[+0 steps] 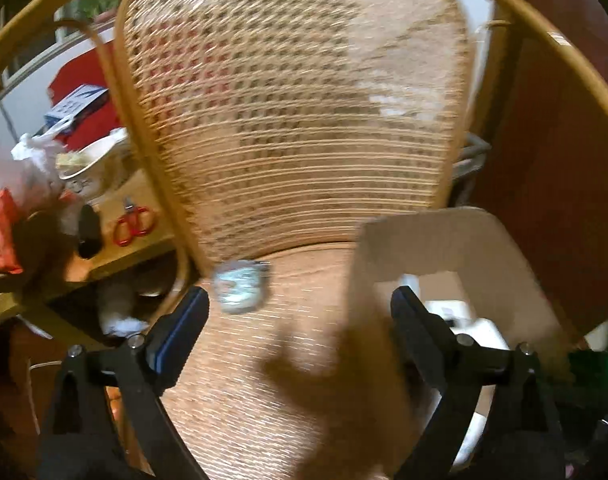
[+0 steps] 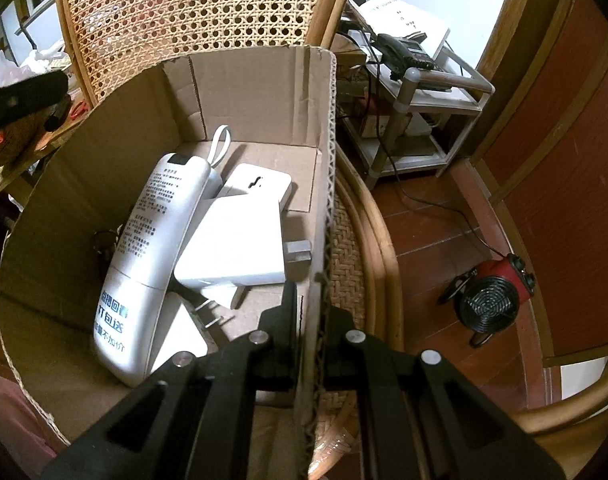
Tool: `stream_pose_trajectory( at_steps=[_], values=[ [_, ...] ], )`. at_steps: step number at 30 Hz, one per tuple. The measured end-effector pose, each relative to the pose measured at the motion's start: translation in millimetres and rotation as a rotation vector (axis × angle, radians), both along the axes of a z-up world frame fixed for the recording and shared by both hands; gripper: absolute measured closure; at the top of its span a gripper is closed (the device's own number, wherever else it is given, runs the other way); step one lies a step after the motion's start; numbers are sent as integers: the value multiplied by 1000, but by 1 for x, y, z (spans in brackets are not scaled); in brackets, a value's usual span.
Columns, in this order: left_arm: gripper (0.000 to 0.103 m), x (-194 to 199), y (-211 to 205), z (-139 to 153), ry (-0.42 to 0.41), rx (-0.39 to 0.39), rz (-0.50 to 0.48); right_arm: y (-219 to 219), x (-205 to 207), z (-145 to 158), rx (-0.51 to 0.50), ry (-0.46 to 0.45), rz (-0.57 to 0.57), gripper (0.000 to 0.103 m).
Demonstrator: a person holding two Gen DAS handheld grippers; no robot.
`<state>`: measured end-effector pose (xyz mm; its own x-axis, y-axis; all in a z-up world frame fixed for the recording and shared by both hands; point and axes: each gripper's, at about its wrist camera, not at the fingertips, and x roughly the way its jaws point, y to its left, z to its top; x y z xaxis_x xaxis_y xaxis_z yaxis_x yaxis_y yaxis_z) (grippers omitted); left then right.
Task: Organize rigid objects
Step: 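Lift the white remote with the left tool and drop it into the box, then move the left tool to the clear Cheers earbud case and grasp it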
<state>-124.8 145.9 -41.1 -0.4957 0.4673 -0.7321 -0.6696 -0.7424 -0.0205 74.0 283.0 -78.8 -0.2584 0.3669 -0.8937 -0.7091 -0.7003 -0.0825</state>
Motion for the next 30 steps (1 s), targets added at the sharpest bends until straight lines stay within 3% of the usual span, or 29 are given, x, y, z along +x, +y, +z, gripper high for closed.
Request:
stream_pose_trajectory(
  at_steps=[4, 8, 15, 26, 28, 30],
  values=[
    [3, -37, -9, -19, -43, -2, 101, 0, 0, 0, 0, 0, 0, 92],
    [3, -65, -13, -41, -120, 5, 120, 0, 0, 0, 1, 0, 1, 92],
    [3, -91, -4, -78, -164, -40, 143, -1, 0, 0, 1, 0, 1, 92],
    [3, -117, -2, -107, -236, -6, 205, -1, 0, 0, 1, 0, 1, 92],
    [7, -115, 2, -110, -248, -9, 198, -1, 0, 0, 1, 0, 1, 92],
    [18, -115, 7, -115, -245, -37, 193, -1, 0, 0, 1, 0, 2, 92]
  ],
)
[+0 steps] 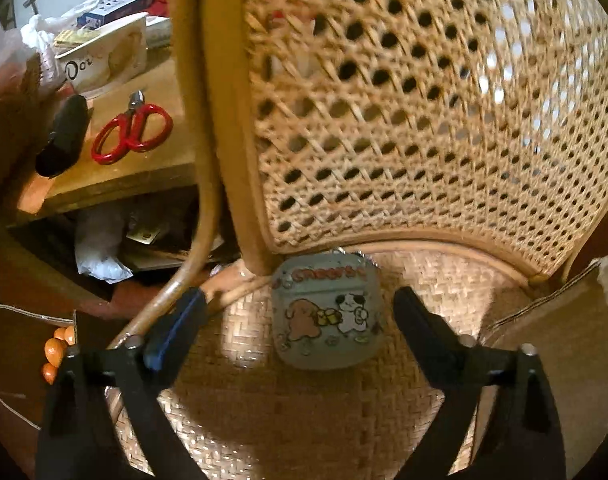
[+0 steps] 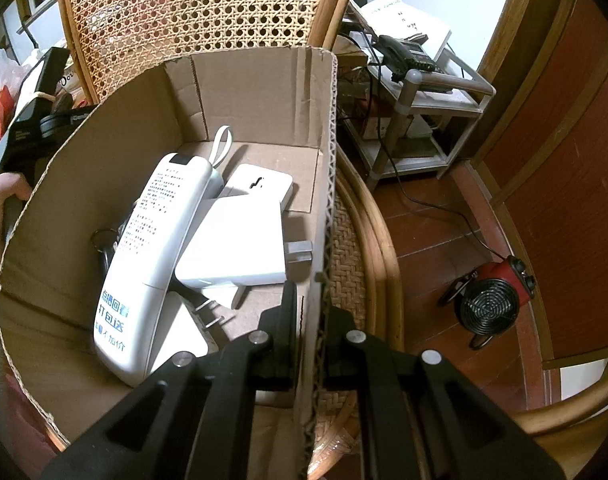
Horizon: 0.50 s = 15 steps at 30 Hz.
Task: Organize rigid objects
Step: 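Move the left tool to the clear Cheers earbud case and grasp it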
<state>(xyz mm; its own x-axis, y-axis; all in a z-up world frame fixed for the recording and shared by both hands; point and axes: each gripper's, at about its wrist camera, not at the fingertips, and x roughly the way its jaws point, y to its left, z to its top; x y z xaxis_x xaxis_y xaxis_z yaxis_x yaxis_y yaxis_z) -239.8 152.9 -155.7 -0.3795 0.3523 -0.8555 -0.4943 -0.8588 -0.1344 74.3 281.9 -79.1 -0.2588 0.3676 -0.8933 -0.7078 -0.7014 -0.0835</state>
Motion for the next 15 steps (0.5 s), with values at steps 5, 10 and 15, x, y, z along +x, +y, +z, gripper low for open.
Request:
stream_pose_trajectory(
  at_steps=[5, 10, 15],
  values=[
    [49, 11, 12, -4, 41, -58, -38, 0, 0, 0, 0, 0, -1, 92],
    [49, 18, 11, -1, 43, -67, -63, 0, 0, 0, 1, 0, 0, 92],
    [50, 31, 2, 12, 67, -62, -87, 0, 0, 0, 0, 0, 0, 92]
  ],
)
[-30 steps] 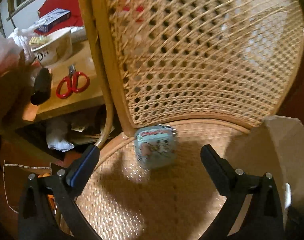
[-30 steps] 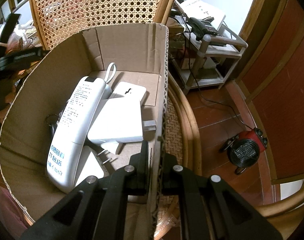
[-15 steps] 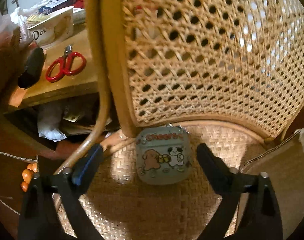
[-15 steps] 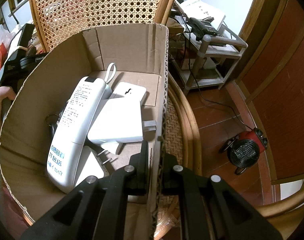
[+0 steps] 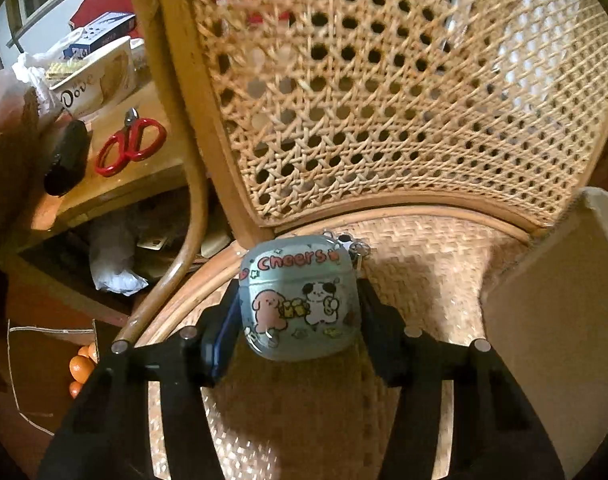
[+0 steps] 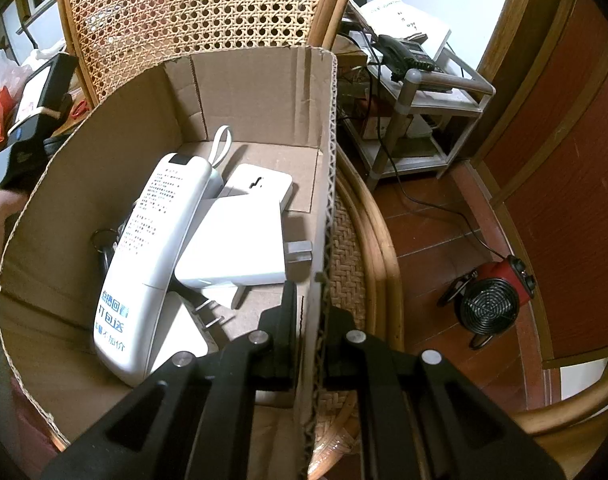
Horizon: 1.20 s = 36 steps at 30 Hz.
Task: Organize rigid objects
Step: 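Move the left tool to the clear Cheers earbud case and grasp it, then carry the earbud case into the box and open the left tool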
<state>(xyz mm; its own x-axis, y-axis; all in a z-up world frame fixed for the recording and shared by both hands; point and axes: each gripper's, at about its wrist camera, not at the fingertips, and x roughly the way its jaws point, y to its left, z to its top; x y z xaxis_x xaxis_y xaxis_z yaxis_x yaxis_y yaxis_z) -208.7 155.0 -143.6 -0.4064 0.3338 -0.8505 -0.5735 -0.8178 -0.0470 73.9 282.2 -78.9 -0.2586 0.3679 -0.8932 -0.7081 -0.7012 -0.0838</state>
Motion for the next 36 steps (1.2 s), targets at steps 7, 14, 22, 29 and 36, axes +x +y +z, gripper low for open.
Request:
stream_pose_trajectory(
  at_steps=[7, 14, 22, 29, 36],
  values=[
    [49, 27, -31, 39, 47, 67, -20, 0, 0, 0, 0, 0, -1, 92],
    [49, 79, -55, 101, 96, 289, -123, 0, 0, 0, 0, 0, 1, 92],
    [49, 159, -58, 152, 326, 345, -313, 0, 1, 0, -1, -1, 1, 92],
    [49, 196, -39, 146, 251, 334, -478, 0, 1, 0, 1, -1, 2, 92],
    [49, 208, -20, 127, 217, 239, -502, 0, 1, 0, 1, -1, 3, 92]
  ],
)
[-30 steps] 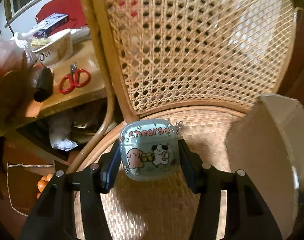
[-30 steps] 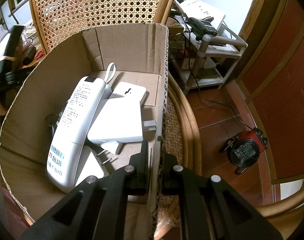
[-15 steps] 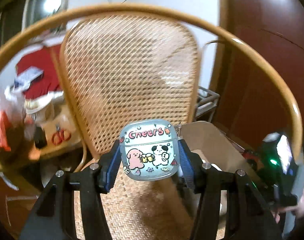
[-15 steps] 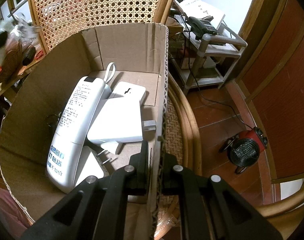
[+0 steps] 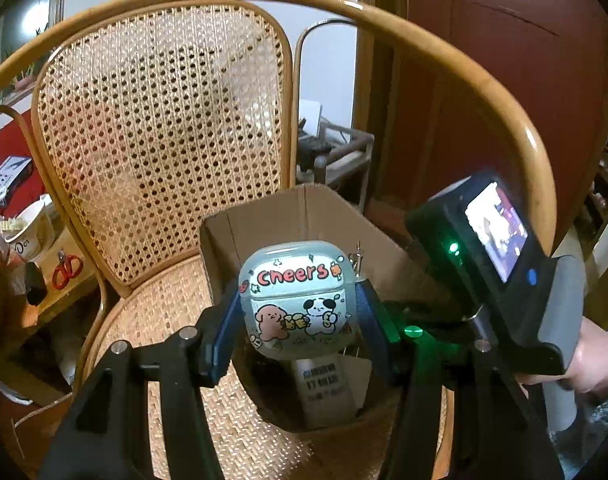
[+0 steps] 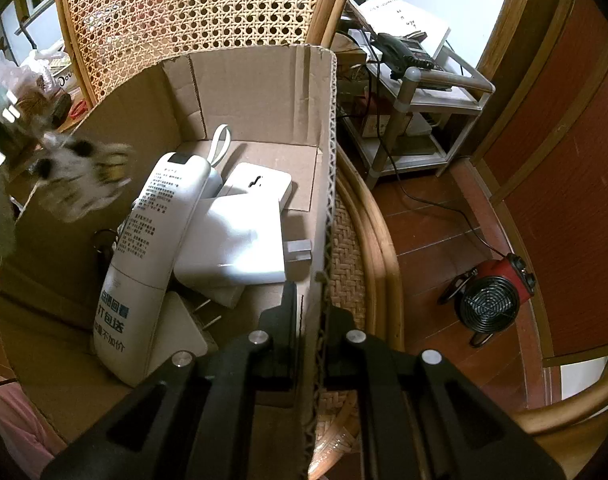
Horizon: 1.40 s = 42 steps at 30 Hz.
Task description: Organize rigid objects
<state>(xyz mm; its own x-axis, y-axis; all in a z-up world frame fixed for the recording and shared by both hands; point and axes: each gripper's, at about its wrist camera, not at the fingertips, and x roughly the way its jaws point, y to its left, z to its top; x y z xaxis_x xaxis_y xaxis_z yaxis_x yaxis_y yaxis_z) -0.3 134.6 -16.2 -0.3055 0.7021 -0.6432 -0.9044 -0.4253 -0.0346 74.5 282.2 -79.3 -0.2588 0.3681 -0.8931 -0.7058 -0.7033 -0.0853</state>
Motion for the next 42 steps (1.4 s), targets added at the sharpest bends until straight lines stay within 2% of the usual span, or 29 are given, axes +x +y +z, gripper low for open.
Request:
stream_pose_trajectory(
  at_steps=[4, 7, 10, 11, 12, 16, 21, 26, 28, 29, 33, 36, 40, 42],
  values=[
    [49, -3, 5, -8, -36, -30, 1, 0, 0, 0, 0, 0, 1, 92],
    [47, 1, 7, -15, -18, -61, 7, 0, 0, 0, 0, -1, 2, 92],
    [31, 4, 1, -11, 11, -34, 17, 0, 0, 0, 1, -1, 2, 92],
    [21, 6, -2, -7, 25, -19, 25, 0, 0, 0, 0, -1, 3, 91],
    [16, 4, -3, -4, 35, -10, 34, 0, 0, 0, -1, -2, 2, 91],
    [7, 2, -10, 1, 57, -12, 83, 1, 1, -1, -6, -6, -8, 91],
    [3, -5, -27, 0, 88, -27, 172, 1, 3, -3, -13, -14, -23, 91],
    [3, -24, -52, -8, 45, -7, 268, -2, 8, 7, 60, -3, -51, 68],
    [3, -32, -65, -8, 24, 8, 310, -7, 11, 16, 76, 42, -35, 54],
    [3, -34, -71, -7, 20, 13, 323, -9, 13, 21, 82, 66, -28, 52],
    [2, -35, -95, 0, 60, 49, 375, -23, 22, 44, 133, 136, -20, 36],
    [0, -36, -112, 4, 78, 66, 413, -35, 29, 58, 156, 193, -15, 29],
    [0, -38, -130, 9, 71, 84, 444, -55, 35, 76, 203, 235, 27, 9],
    [0, -36, -139, 11, 88, 91, 458, -66, 39, 84, 247, 254, 33, 6]
  ],
)
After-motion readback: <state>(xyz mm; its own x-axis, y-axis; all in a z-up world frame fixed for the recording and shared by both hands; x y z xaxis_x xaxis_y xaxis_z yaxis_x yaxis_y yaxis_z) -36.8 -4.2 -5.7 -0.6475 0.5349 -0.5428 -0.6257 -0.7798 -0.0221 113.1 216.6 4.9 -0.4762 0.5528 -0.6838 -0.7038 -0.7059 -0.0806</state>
